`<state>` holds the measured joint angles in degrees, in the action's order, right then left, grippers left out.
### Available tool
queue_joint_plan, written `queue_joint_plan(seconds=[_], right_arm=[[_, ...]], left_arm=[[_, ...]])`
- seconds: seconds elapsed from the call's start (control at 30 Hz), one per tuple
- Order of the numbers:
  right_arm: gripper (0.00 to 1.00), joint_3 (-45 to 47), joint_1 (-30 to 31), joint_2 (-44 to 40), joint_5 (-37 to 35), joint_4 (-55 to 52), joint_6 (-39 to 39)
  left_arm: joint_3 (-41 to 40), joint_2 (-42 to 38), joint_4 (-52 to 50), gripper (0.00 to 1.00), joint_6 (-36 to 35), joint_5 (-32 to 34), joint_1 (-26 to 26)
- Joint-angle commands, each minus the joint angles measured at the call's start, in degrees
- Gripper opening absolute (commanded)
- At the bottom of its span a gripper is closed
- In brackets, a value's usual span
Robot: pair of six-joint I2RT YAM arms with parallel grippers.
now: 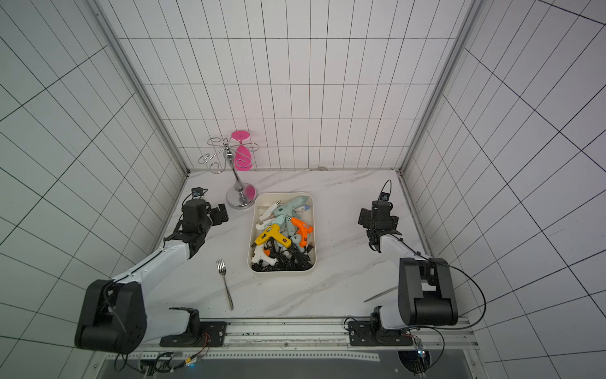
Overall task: Put the hot melt glue gun into the storage box
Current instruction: Reset both arms
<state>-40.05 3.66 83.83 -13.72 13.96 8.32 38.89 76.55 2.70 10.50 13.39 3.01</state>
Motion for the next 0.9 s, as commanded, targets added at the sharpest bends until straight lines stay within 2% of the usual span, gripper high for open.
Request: queue_joint_plan(seconds=[0.0,0.1,0.17,0.23,0.3,0.4,0.47,0.53,0.57,0.63,0.67,0.7,0.77,0.83,0.87], right_arm=[[0.99,-1.80,-2.36,1.36,1.59,8.41,-3.78],[0.99,-3.08,-3.17,0.74,0.84,2.05,-6.72],[0.99,-0.74,-4.37,-1.27,1.57,4.53,-6.56],[0.99,0.21,-5.36,-4.06,5.27,0.08,-5.52],[0.99,4.21,-5.66,-3.60,5.55,6.03,-5.17],[0.99,7.03,-8.39,1.45,12.37,14.99,-1.71],[0.99,7.42,-8.50,3.08,18.35,17.43,-4.64],[0.99,9.81,-8.08,3.24,24.55,22.24,-7.91],[0.99,11.47,-7.98,2.48,25.02,24.20,-8.39],[1.00,17.11,-7.37,5.48,24.51,38.94,-8.23],[1.00,17.29,-7.44,5.93,25.08,38.93,-8.21],[1.00,15.05,-7.40,3.79,24.80,30.19,-8.97],[1.00,16.31,-7.49,5.93,25.19,37.54,-8.25],[1.00,14.97,-7.46,3.91,24.83,30.78,-8.88],[1.00,15.60,-7.46,4.90,24.62,34.55,-8.65]], left_arm=[[-5.19,1.41,12.96,0.99,-0.68,0.53,-3.23],[-11.20,3.96,26.40,0.99,-1.94,-3.19,-5.27],[-11.31,4.21,28.32,0.99,-1.73,-5.20,-5.29],[-11.12,4.36,29.57,0.98,-3.39,-9.03,-5.16],[-11.19,6.09,31.43,0.98,-4.32,-9.25,-5.02],[-13.77,9.06,39.00,0.98,-6.11,-11.30,-4.76],[-14.99,11.50,43.15,0.98,-8.69,-13.30,-3.80],[-15.51,13.38,46.73,0.99,-7.96,-10.78,-3.42],[-15.49,13.49,46.79,0.99,-7.93,-10.90,-3.44],[-14.72,12.69,44.12,0.99,-7.87,-10.79,-3.44],[-14.43,12.26,42.62,0.99,-7.84,-10.73,-3.34],[-14.55,12.47,43.27,0.99,-7.87,-10.60,-3.28],[-14.55,12.79,43.59,0.99,-7.81,-10.58,-3.31],[-13.75,12.85,42.20,0.99,-6.89,-8.56,-3.40],[-13.20,13.15,41.65,0.99,-5.95,-6.34,-3.44]])
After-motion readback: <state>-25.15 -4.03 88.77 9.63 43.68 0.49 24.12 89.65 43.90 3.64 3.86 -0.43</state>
